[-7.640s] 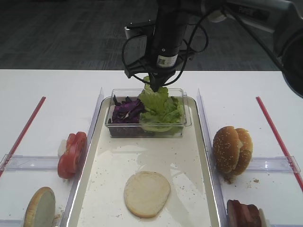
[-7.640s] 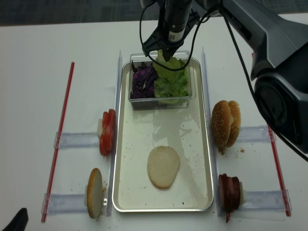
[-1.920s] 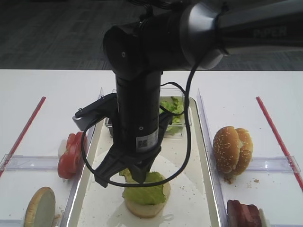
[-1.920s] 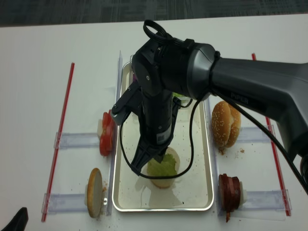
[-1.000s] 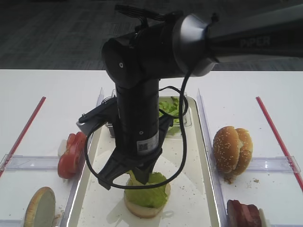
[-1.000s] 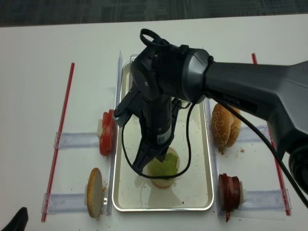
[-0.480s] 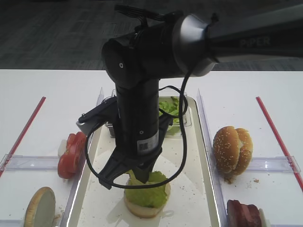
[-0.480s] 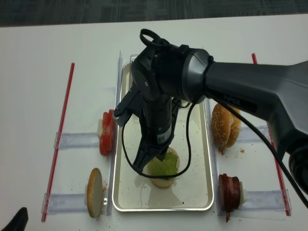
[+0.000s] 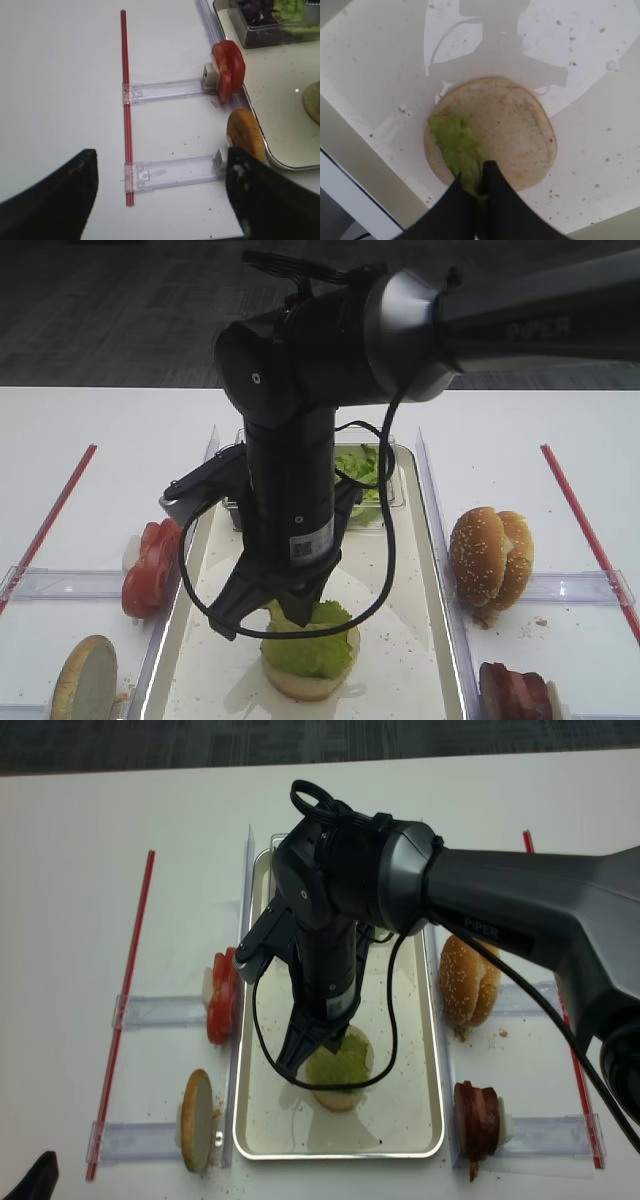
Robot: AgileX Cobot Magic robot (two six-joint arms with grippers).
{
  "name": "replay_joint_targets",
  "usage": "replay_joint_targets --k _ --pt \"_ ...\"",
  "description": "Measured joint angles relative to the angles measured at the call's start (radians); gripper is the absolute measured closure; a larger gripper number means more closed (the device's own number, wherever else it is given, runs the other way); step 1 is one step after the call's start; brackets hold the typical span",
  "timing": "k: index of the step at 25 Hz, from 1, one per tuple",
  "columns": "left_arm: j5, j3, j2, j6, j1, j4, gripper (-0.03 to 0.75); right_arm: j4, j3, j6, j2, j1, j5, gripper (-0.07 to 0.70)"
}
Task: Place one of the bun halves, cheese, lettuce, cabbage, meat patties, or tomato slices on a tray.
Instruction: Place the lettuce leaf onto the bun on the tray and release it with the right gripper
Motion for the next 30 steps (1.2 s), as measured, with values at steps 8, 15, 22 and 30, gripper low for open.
replay_joint_targets --k 8,15,22,30 --pt "0.0 0.0 0.0 0.0 0.0 0.0 0.224 -0.005 0.0 -0.018 0.0 0.0 -0.006 0.473" --pt "0.0 0.0 0.0 0.0 0.0 0.0 0.224 -0.009 0.0 -0.021 0.0 0.0 -0.028 0.33" --pt "0.0 0.0 0.0 0.0 0.0 0.0 0.224 -0.059 0.0 -0.021 0.0 0.0 -0.032 -0.012" --pt "0.0 0.0 0.0 0.0 0.0 0.0 0.224 -0.075 0.0 -0.021 0.0 0.0 -0.032 -0.057"
